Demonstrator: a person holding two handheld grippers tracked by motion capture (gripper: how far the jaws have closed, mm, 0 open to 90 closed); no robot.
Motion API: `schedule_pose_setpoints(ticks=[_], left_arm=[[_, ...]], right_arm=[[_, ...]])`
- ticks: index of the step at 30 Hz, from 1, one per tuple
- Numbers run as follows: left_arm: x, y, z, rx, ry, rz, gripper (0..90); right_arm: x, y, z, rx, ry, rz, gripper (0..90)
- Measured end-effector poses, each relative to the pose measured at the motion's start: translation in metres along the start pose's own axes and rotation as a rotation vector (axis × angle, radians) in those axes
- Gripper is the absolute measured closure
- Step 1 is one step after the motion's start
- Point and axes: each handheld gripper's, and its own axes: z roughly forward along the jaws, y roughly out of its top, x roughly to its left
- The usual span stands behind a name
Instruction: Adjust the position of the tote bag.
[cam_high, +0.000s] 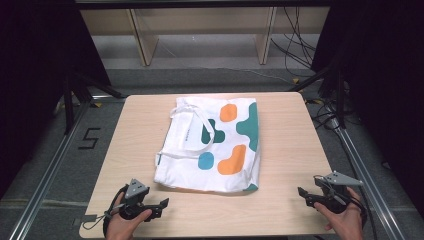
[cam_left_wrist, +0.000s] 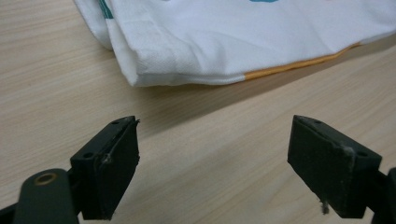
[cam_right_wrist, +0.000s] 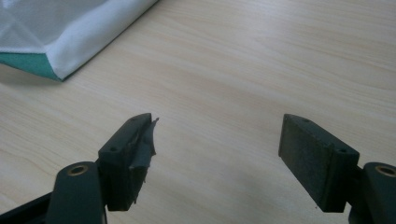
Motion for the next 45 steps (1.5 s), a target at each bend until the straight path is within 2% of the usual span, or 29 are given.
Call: schedule_pose_setpoints(ticks=[1, 2, 3, 5, 6, 8, 16, 18, 19, 20, 21, 22, 24, 26, 28, 29, 30, 31, 32, 33, 34, 36, 37, 38, 39, 41, 43, 44, 45], left_arm=[[0.000, 0.000, 0.000, -0.002, 0.001, -0.003, 15.7], [0.001, -0.001, 0.000, -0.013, 0.000, -0.004, 15.8], [0.000, -0.001, 0.001, -0.017, 0.002, -0.013, 16.0], [0.001, 0.000, 0.000, -0.009, 0.003, -0.008, 16.4], [0.001, 0.000, 0.000, -0.015, 0.002, -0.011, 17.1], [0.002, 0.000, 0.000, -0.017, 0.000, -0.014, 17.3], [0.002, 0.003, 0.001, -0.035, -0.002, -0.037, 19.8], [0.002, 0.004, 0.002, -0.037, -0.008, -0.024, 19.8], [0.002, 0.005, 0.002, -0.036, -0.007, -0.028, 19.9], [0.003, 0.006, 0.002, -0.032, -0.007, -0.023, 20.1], [0.001, 0.008, 0.003, -0.054, -0.006, -0.048, 20.3], [0.003, 0.009, 0.003, -0.048, -0.008, -0.035, 20.6], [0.001, 0.012, 0.003, -0.060, 0.006, -0.043, 20.7], [0.000, 0.016, 0.000, -0.032, 0.039, 0.002, 20.6], [0.001, 0.021, 0.004, -0.067, 0.044, -0.033, 20.4], [0.001, 0.021, 0.004, -0.067, 0.044, -0.033, 20.9], [0.002, 0.023, 0.004, -0.061, 0.049, -0.035, 20.9], [0.005, 0.025, 0.004, -0.044, 0.058, -0.021, 21.3], [0.006, 0.026, 0.006, -0.061, 0.055, -0.045, 24.5], [0.009, 0.028, 0.006, -0.055, 0.042, -0.044, 24.5], [0.012, 0.031, 0.010, -0.074, 0.043, -0.064, 25.6], [0.013, 0.032, 0.010, -0.062, 0.038, -0.064, 27.1], [0.015, 0.034, 0.010, -0.045, 0.033, -0.041, 29.8], [0.014, 0.034, 0.014, -0.069, 0.036, -0.058, 31.1], [0.015, 0.036, 0.014, -0.043, 0.035, -0.037, 31.2], [0.015, 0.037, 0.019, -0.045, 0.018, -0.049, 34.2], [0.017, 0.037, 0.021, -0.027, 0.011, -0.056, 34.4], [0.017, 0.037, 0.023, -0.032, 0.014, -0.078, 33.5], [0.019, 0.037, 0.022, -0.007, 0.009, -0.060, 33.6]], right_arm=[[0.000, 0.000, 0.000, 0.000, 0.000, 0.000, 28.3], [-0.002, 0.000, 0.000, -0.004, -0.022, -0.030, 28.3], [-0.002, 0.000, 0.001, -0.006, -0.003, -0.019, 28.5], [-0.002, 0.000, 0.002, -0.001, -0.002, -0.023, 28.6], [-0.002, 0.000, 0.002, 0.005, -0.017, -0.047, 28.7], [-0.001, 0.001, 0.001, 0.026, -0.014, -0.035, 28.8], [0.000, 0.001, 0.002, 0.017, -0.009, -0.025, 29.1], [0.001, 0.000, 0.003, 0.019, -0.019, -0.026, 29.1], [0.000, 0.000, 0.003, 0.018, -0.016, -0.030, 29.1], [-0.002, 0.001, 0.004, -0.001, -0.001, -0.061, 29.1], [0.001, 0.000, 0.002, 0.017, -0.015, -0.017, 29.1], [-0.001, 0.001, 0.002, 0.007, -0.017, -0.045, 29.1], [-0.002, 0.001, 0.003, 0.004, -0.005, -0.053, 29.1], [-0.001, 0.001, 0.003, 0.007, -0.012, -0.041, 29.1], [-0.002, 0.001, 0.004, 0.000, -0.004, -0.052, 29.2], [-0.002, 0.001, 0.004, 0.000, -0.004, -0.052, 29.2], [-0.001, 0.001, 0.004, 0.011, 0.017, -0.035, 29.1], [0.004, 0.000, 0.003, 0.025, 0.006, 0.015, 29.1], [0.000, 0.001, 0.005, 0.000, 0.003, -0.035, 29.2], [0.000, 0.001, 0.005, 0.000, 0.003, -0.035, 29.2], [0.001, 0.001, 0.005, 0.004, 0.003, -0.033, 29.1], [0.001, 0.001, 0.005, 0.003, 0.003, -0.032, 29.1], [0.001, 0.001, 0.005, 0.003, 0.004, -0.034, 29.1], [0.001, 0.001, 0.006, 0.016, 0.016, -0.023, 29.1], [0.004, 0.000, 0.005, 0.022, 0.012, 0.005, 29.1], [0.005, 0.001, 0.006, 0.024, -0.006, 0.004, 29.1], [0.004, 0.000, 0.005, 0.020, 0.016, 0.003, 29.1], [0.005, 0.000, 0.005, 0.025, 0.018, 0.008, 29.1], [0.004, 0.000, 0.005, 0.009, 0.007, -0.010, 29.1]])
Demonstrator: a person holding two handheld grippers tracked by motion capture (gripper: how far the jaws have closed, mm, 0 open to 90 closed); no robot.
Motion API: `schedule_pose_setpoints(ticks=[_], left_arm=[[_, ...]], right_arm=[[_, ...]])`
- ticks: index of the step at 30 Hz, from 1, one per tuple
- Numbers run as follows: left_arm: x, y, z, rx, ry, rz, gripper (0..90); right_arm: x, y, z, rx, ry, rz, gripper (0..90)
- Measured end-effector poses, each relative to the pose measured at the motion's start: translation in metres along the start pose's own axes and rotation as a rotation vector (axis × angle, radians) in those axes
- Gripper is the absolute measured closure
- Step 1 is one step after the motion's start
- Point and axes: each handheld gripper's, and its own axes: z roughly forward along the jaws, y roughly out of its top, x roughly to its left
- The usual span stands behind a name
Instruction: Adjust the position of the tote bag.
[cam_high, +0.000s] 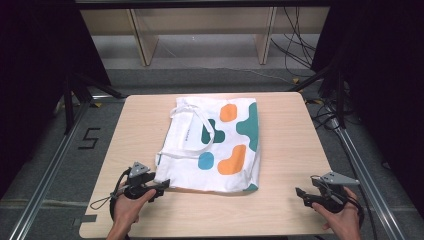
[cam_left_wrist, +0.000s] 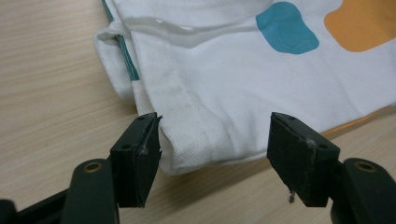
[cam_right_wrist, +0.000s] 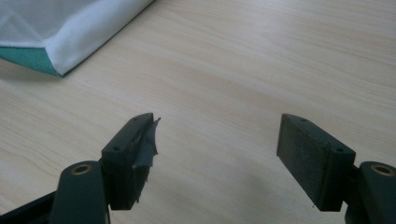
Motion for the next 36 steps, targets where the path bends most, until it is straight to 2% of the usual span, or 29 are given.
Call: schedule_pose_setpoints(ticks=[1, 2, 3, 4, 5, 7, 8, 9, 10, 11, 13, 14, 16, 17, 18, 19, 20, 21, 22, 24, 25, 27, 28, 29, 30, 31, 32, 33, 36], left_arm=[[0.001, -0.001, 0.001, -0.009, -0.008, -0.022, 34.9], [0.001, -0.001, 0.001, -0.009, -0.008, -0.022, 35.3], [0.002, -0.001, 0.000, -0.002, -0.007, -0.010, 35.3], [0.002, -0.001, 0.000, -0.004, -0.008, -0.018, 36.8], [0.002, -0.001, 0.001, 0.004, -0.001, -0.016, 38.0], [0.002, -0.002, 0.001, 0.009, 0.006, -0.007, 39.1], [0.002, -0.003, 0.001, 0.010, 0.009, -0.006, 41.7], [0.002, -0.003, 0.001, 0.005, 0.010, -0.012, 44.6], [0.001, -0.004, 0.000, -0.002, 0.007, -0.011, 49.2], [0.000, -0.005, 0.000, -0.019, -0.001, -0.013, 59.3], [0.000, -0.006, -0.002, 0.009, -0.032, 0.031, 62.7], [-0.002, -0.008, -0.001, -0.003, -0.052, 0.020, 66.9], [-0.006, -0.009, 0.000, -0.003, -0.065, 0.050, 71.4], [-0.008, -0.009, 0.001, -0.013, -0.076, 0.049, 73.0], [-0.008, -0.010, 0.000, -0.014, -0.090, 0.067, 74.2], [-0.011, -0.010, 0.000, -0.013, -0.102, 0.067, 76.0], [-0.012, -0.011, 0.000, -0.015, -0.123, 0.063, 76.0], [-0.015, -0.011, -0.001, -0.005, -0.137, 0.056, 77.1], [-0.018, -0.012, 0.000, -0.029, -0.148, 0.039, 77.1], [-0.021, -0.013, -0.001, -0.003, -0.162, 0.075, 77.4], [-0.026, -0.016, 0.000, -0.003, -0.188, 0.069, 78.0], [-0.030, -0.017, 0.000, -0.005, -0.202, 0.067, 78.3], [-0.033, -0.018, 0.001, -0.007, -0.215, 0.069, 78.3], [-0.035, -0.018, 0.000, 0.005, -0.225, 0.081, 78.6], [-0.040, -0.019, 0.002, -0.011, -0.234, 0.067, 78.8], [-0.042, -0.019, 0.001, 0.001, -0.239, 0.093, 79.1], [-0.046, -0.019, 0.002, 0.005, -0.246, 0.106, 79.2], [-0.051, -0.020, 0.003, -0.005, -0.253, 0.081, 79.4], [-0.061, -0.020, 0.004, 0.006, -0.273, 0.107, 79.8]], right_arm=[[-0.003, 0.001, 0.001, 0.001, 0.023, -0.033, 29.2], [-0.003, 0.001, 0.001, 0.001, 0.023, -0.033, 29.2], [-0.004, 0.002, 0.001, -0.001, 0.028, -0.058, 29.1], [-0.003, 0.001, 0.000, 0.013, -0.004, -0.045, 29.2], [0.000, 0.000, 0.001, -0.001, 0.023, -0.014, 29.1], [0.000, 0.001, 0.001, 0.004, 0.027, -0.016, 29.1], [-0.004, 0.002, 0.000, 0.008, 0.008, -0.064, 29.2], [0.002, 0.000, 0.000, 0.012, 0.019, 0.014, 29.2], [0.002, 0.001, 0.000, 0.008, 0.013, 0.003, 29.1], [-0.001, 0.001, 0.001, 0.008, 0.007, -0.042, 29.7], [0.000, 0.001, 0.001, 0.004, 0.017, -0.018, 30.4], [0.000, 0.002, 0.001, 0.001, 0.022, -0.028, 30.8], [-0.001, 0.002, 0.000, -0.003, 0.008, -0.048, 31.1], [0.000, 0.002, 0.000, 0.000, 0.013, -0.046, 31.8], [0.004, 0.001, -0.001, 0.006, 0.017, -0.012, 33.2], [0.005, 0.001, 0.000, 0.000, 0.038, -0.015, 33.9], [0.005, 0.001, 0.000, 0.000, 0.038, -0.015, 33.9], [0.006, 0.003, 0.001, -0.003, 0.053, -0.043, 35.8], [0.006, 0.003, 0.001, -0.003, 0.053, -0.043, 35.8], [0.010, 0.004, 0.002, -0.008, 0.069, -0.050, 37.1], [0.015, 0.007, 0.003, -0.006, 0.094, -0.080, 38.4], [0.026, 0.009, 0.004, 0.007, 0.111, -0.070, 39.0], [0.026, 0.009, 0.004, 0.007, 0.111, -0.070, 39.0], [0.029, 0.010, 0.005, 0.007, 0.111, -0.092, 39.2], [0.031, 0.012, 0.008, -0.011, 0.118, -0.128, 39.3], [0.037, 0.014, 0.009, 0.001, 0.138, -0.100, 39.3], [0.037, 0.017, 0.012, -0.009, 0.130, -0.144, 39.3], [0.040, 0.020, 0.014, -0.006, 0.143, -0.139, 39.3], [0.048, 0.028, 0.021, -0.011, 0.148, -0.146, 39.0]])
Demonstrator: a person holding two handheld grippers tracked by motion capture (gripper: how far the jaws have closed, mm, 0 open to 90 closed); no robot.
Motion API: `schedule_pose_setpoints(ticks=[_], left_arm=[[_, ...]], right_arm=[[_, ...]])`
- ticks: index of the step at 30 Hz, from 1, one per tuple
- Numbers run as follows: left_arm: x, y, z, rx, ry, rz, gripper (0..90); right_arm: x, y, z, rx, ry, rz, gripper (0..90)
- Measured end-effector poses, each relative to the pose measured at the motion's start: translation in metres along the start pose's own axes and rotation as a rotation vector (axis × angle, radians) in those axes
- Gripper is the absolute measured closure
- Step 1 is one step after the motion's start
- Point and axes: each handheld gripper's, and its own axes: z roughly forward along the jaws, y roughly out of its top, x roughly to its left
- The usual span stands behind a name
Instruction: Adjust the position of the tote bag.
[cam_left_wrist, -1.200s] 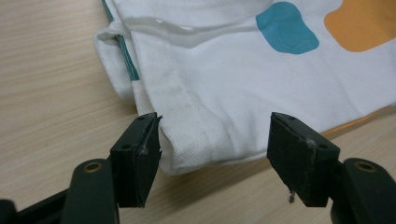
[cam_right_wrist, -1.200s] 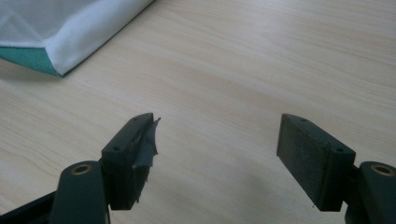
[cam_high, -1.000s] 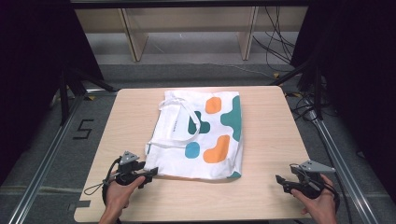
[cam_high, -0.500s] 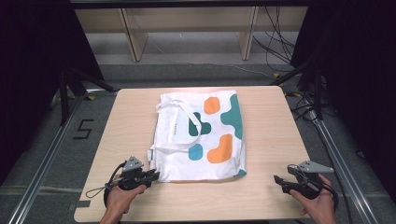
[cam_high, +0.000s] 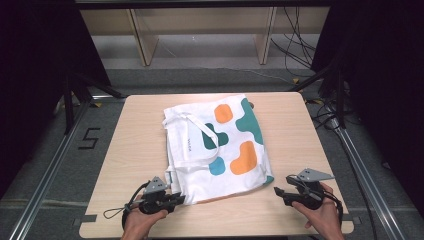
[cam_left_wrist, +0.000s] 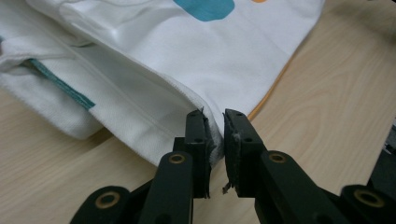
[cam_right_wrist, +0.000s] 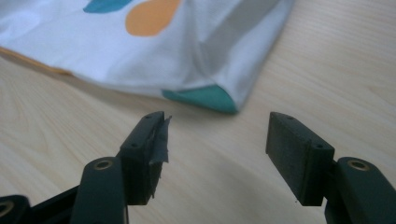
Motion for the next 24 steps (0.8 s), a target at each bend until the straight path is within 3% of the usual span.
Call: schedule_pose_setpoints(ticks=[1, 2, 3, 6, 7, 8, 12, 14, 15, 16, 18, 19, 24], left_arm=[[-0.004, 0.000, 0.003, -0.018, -0.009, -0.012, 80.0], [-0.007, 0.000, 0.004, -0.012, -0.005, 0.000, 80.0], [-0.009, 0.001, 0.005, -0.017, -0.018, 0.011, 80.1], [-0.015, 0.000, 0.008, -0.011, -0.027, 0.005, 80.1], [-0.015, 0.001, 0.008, -0.011, -0.033, 0.033, 80.1], [-0.018, 0.001, 0.009, -0.007, -0.035, 0.012, 80.1], [-0.020, 0.001, 0.011, -0.016, -0.040, 0.026, 80.1], [-0.024, 0.000, 0.014, -0.033, -0.049, 0.005, 80.2], [-0.029, 0.001, 0.017, -0.026, -0.065, 0.006, 80.3], [-0.029, 0.001, 0.017, -0.026, -0.065, 0.006, 80.3], [-0.036, 0.001, 0.022, -0.025, -0.082, 0.010, 80.2], [-0.045, 0.002, 0.030, -0.021, -0.101, 0.020, 80.2], [-0.062, 0.008, 0.046, 0.000, -0.135, 0.048, 80.0]], right_arm=[[0.007, 0.006, 0.007, 0.011, 0.019, 0.032, 39.0], [0.007, 0.006, 0.007, 0.011, 0.019, 0.032, 39.0], [0.006, 0.010, 0.010, 0.011, 0.012, -0.011, 39.1], [0.011, 0.021, 0.021, 0.005, 0.007, -0.013, 40.0], [0.011, 0.025, 0.025, 0.011, -0.004, -0.016, 40.1], [0.010, 0.028, 0.028, 0.019, -0.009, -0.023, 40.4], [0.004, 0.038, 0.043, 0.034, -0.025, -0.036, 52.9], [0.002, 0.042, 0.049, 0.051, -0.024, -0.079, 66.3], [-0.001, 0.044, 0.052, 0.070, -0.046, -0.089, 77.0], [-0.004, 0.045, 0.055, 0.078, -0.044, -0.088, 80.0], [-0.007, 0.046, 0.057, 0.083, -0.052, -0.100, 81.9], [-0.013, 0.051, 0.061, 0.078, -0.075, -0.130, 86.0], [-0.027, 0.060, 0.065, 0.080, -0.126, -0.157, 88.4]])
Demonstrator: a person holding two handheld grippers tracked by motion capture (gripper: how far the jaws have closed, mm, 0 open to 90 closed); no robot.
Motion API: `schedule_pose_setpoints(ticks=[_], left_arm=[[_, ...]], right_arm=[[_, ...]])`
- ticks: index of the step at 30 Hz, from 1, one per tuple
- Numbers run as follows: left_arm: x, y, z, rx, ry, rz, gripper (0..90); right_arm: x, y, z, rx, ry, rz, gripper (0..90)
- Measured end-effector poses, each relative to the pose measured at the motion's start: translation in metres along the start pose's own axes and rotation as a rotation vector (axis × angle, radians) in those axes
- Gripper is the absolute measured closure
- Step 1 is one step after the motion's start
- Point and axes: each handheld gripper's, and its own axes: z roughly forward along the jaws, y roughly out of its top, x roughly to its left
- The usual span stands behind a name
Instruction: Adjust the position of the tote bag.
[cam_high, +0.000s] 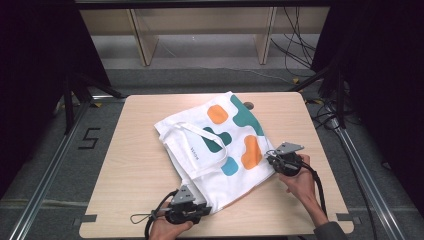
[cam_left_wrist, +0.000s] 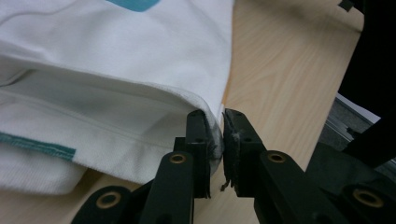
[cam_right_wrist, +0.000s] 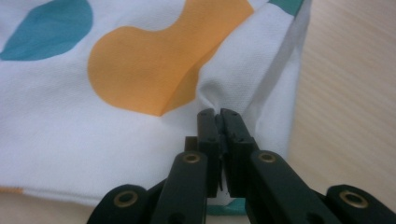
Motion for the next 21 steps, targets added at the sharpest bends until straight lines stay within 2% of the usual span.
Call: schedule_pose_setpoints(ticks=[1, 5, 6, 7, 9, 10, 11, 12, 13, 14, 15, 16, 17, 18, 20, 21], left_arm=[[-0.004, 0.003, 0.006, 0.005, -0.017, -0.006, 80.0], [-0.020, 0.012, 0.032, 0.027, -0.051, 0.046, 80.1], [-0.024, 0.015, 0.039, 0.040, -0.052, 0.057, 80.0], [-0.028, 0.017, 0.047, 0.028, -0.061, 0.059, 79.5], [-0.034, 0.021, 0.056, 0.035, -0.060, 0.090, 79.2], [-0.036, 0.023, 0.058, 0.028, -0.080, 0.086, 78.4], [-0.035, 0.025, 0.055, 0.027, -0.102, 0.108, 74.3], [-0.035, 0.025, 0.055, 0.027, -0.102, 0.108, 70.5], [-0.034, 0.025, 0.051, 0.036, -0.117, 0.107, 70.5], [-0.035, 0.024, 0.046, 0.029, -0.139, 0.077, 65.5], [-0.035, 0.024, 0.038, 0.035, -0.147, 0.084, 61.2], [-0.034, 0.022, 0.031, 0.022, -0.130, 0.090, 57.3], [-0.033, 0.022, 0.024, 0.017, -0.130, 0.084, 47.8], [-0.031, 0.021, 0.016, 0.015, -0.125, 0.089, 47.8], [-0.026, 0.019, 0.002, -0.001, -0.085, 0.100, 44.1], [-0.022, 0.018, -0.003, -0.017, -0.060, 0.097, 42.1]], right_arm=[[-0.004, 0.001, 0.003, -0.007, -0.011, 0.003, 88.6], [-0.026, 0.007, 0.013, -0.004, -0.040, -0.010, 88.8], [-0.031, 0.008, 0.016, -0.012, -0.049, -0.008, 88.8], [-0.040, 0.011, 0.021, -0.013, -0.065, 0.007, 88.9], [-0.044, 0.012, 0.022, -0.012, -0.067, -0.009, 88.9], [-0.045, 0.013, 0.023, -0.013, -0.073, 0.004, 88.8], [-0.050, 0.012, 0.019, -0.036, -0.080, 0.001, 83.9], [-0.050, 0.012, 0.019, -0.036, -0.080, 0.001, 83.9], [-0.049, 0.012, 0.014, -0.027, -0.064, 0.045, 77.5], [-0.050, 0.013, 0.010, -0.056, -0.068, 0.052, 73.0], [-0.047, 0.014, 0.005, -0.073, -0.060, 0.071, 67.5], [-0.043, 0.015, -0.001, -0.075, -0.050, 0.067, 61.8], [-0.031, 0.017, -0.012, -0.088, -0.012, 0.058, 54.0], [-0.031, 0.017, -0.012, -0.088, -0.012, 0.058, 54.0], [-0.013, 0.019, -0.023, -0.093, 0.036, 0.055, 45.9], [-0.004, 0.020, -0.026, -0.098, 0.062, 0.036, 43.2]])
